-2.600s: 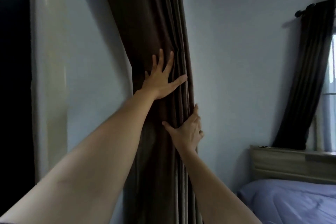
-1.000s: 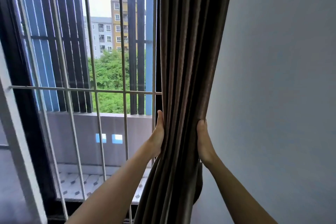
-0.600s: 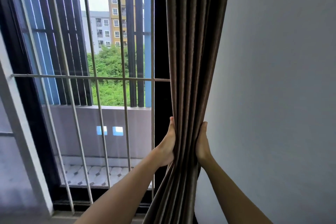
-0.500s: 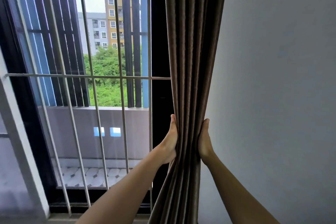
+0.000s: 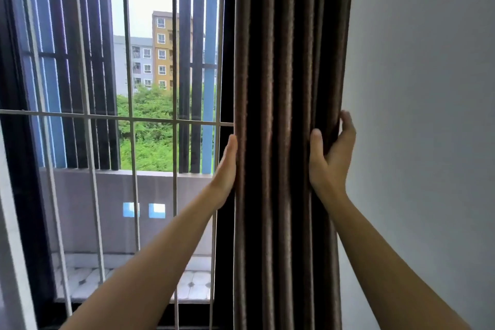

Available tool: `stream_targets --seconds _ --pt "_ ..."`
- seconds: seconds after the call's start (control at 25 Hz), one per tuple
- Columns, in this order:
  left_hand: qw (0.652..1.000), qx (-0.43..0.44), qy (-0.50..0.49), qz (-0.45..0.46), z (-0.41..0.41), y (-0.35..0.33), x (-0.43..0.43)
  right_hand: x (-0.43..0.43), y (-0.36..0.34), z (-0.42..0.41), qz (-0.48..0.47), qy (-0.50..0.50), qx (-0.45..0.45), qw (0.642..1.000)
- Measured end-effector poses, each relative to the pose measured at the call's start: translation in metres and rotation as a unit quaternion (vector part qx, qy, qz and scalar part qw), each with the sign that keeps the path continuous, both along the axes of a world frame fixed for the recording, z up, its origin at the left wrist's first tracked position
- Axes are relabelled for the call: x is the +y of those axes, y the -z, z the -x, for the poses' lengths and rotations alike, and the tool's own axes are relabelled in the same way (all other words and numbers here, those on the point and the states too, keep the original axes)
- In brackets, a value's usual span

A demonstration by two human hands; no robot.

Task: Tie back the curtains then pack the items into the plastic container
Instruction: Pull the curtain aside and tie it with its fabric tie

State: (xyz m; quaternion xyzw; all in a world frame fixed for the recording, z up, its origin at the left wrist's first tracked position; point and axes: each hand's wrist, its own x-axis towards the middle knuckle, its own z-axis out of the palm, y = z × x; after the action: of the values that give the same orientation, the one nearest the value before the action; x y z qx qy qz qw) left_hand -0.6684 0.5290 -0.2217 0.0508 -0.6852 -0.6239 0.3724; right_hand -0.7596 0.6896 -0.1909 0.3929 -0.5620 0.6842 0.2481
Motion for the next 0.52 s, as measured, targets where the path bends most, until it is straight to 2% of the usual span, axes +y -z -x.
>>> stream_targets --seconds 0.04,0.12,0.16,0.24,0.32,0.4,0.52 --pt "0.998 0.005 -0.06 0.035 0.0 -0.017 -0.003 0.0 -0.012 -0.003 0.007 0.036 0.063 0.997" --pt "0.976 -0.005 -0.173 0.131 -0.002 -0.057 -0.006 -0.008 -0.029 -0.007 -0.059 0.056 0.166 0.983" --pt "0.959 -0.025 -0.22 0.179 -0.002 -0.075 -0.006 -0.014 -0.033 -0.009 -0.115 0.043 0.186 0.975" --pt "0.932 -0.075 -0.27 0.23 0.0 -0.101 -0.008 -0.026 -0.031 -0.013 -0.229 0.017 0.159 0.96" --pt "0.924 -0.14 -0.267 0.236 0.004 -0.106 -0.012 -0.037 -0.019 -0.015 -0.308 0.012 0.128 0.943" --pt "0.93 -0.189 -0.202 0.243 0.006 -0.092 -0.019 -0.047 0.002 -0.018 -0.337 0.008 0.121 0.934" --pt "0.95 -0.208 -0.092 0.212 0.001 -0.059 -0.023 -0.053 0.048 -0.023 -0.373 -0.032 0.11 0.921"
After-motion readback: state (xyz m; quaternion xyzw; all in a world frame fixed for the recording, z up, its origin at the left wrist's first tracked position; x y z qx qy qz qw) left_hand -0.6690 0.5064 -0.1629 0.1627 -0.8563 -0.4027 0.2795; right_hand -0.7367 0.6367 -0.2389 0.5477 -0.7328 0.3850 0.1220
